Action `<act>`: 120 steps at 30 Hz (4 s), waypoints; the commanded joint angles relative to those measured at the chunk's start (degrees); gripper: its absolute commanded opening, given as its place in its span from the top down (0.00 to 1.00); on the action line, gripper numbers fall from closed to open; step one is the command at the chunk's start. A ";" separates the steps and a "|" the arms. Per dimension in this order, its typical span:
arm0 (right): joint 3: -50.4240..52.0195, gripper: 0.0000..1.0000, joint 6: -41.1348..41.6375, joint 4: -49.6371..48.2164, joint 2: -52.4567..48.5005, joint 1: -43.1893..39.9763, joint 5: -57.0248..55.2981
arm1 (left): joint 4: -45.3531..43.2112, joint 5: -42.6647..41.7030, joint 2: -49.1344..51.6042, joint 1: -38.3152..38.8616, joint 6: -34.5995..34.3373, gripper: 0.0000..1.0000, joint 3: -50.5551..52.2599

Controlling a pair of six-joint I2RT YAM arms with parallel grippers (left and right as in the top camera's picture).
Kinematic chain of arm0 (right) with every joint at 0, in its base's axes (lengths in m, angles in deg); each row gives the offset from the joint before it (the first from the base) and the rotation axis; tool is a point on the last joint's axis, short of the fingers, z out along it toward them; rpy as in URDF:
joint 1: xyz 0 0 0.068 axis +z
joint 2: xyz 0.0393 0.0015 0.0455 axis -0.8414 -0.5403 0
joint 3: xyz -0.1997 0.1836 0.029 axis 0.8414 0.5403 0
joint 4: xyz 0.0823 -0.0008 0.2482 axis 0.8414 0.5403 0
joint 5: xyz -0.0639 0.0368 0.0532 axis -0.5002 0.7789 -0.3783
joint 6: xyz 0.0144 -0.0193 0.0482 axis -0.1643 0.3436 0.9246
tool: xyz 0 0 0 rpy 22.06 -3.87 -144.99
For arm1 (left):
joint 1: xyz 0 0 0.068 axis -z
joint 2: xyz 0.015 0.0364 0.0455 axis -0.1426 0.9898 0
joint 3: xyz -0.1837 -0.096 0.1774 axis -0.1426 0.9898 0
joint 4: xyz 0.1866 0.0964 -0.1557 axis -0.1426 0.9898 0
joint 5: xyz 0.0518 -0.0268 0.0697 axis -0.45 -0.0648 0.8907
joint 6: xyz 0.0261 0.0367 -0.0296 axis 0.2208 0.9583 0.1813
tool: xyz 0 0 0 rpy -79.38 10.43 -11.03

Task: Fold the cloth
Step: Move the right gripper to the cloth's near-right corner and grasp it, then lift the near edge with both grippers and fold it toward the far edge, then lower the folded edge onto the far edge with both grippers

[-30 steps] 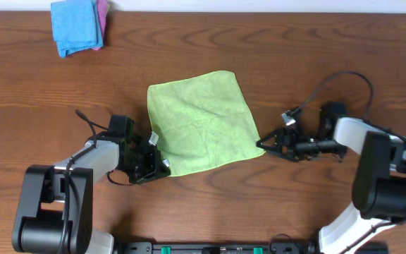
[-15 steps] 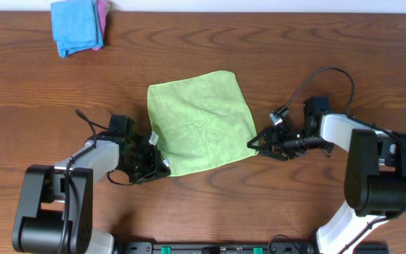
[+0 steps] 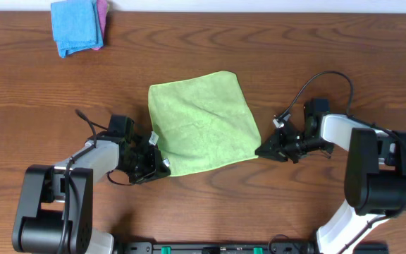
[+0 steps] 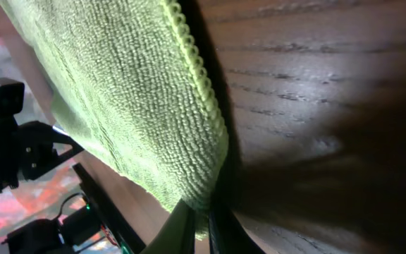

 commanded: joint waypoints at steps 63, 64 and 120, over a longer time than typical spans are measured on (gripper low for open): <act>-43.23 0.98 26.14 -18.60 -16.76 14.10 -12.85 | -6.36 14.82 20.24 -5.09 -1.03 0.94 -41.24; -43.63 0.98 26.18 -18.60 -17.11 14.10 -12.87 | -6.03 14.99 20.37 -5.16 -1.03 0.94 -41.29; -46.49 0.14 18.99 1.68 -14.23 9.68 -11.58 | 20.92 14.29 18.43 -6.25 5.44 0.39 -47.84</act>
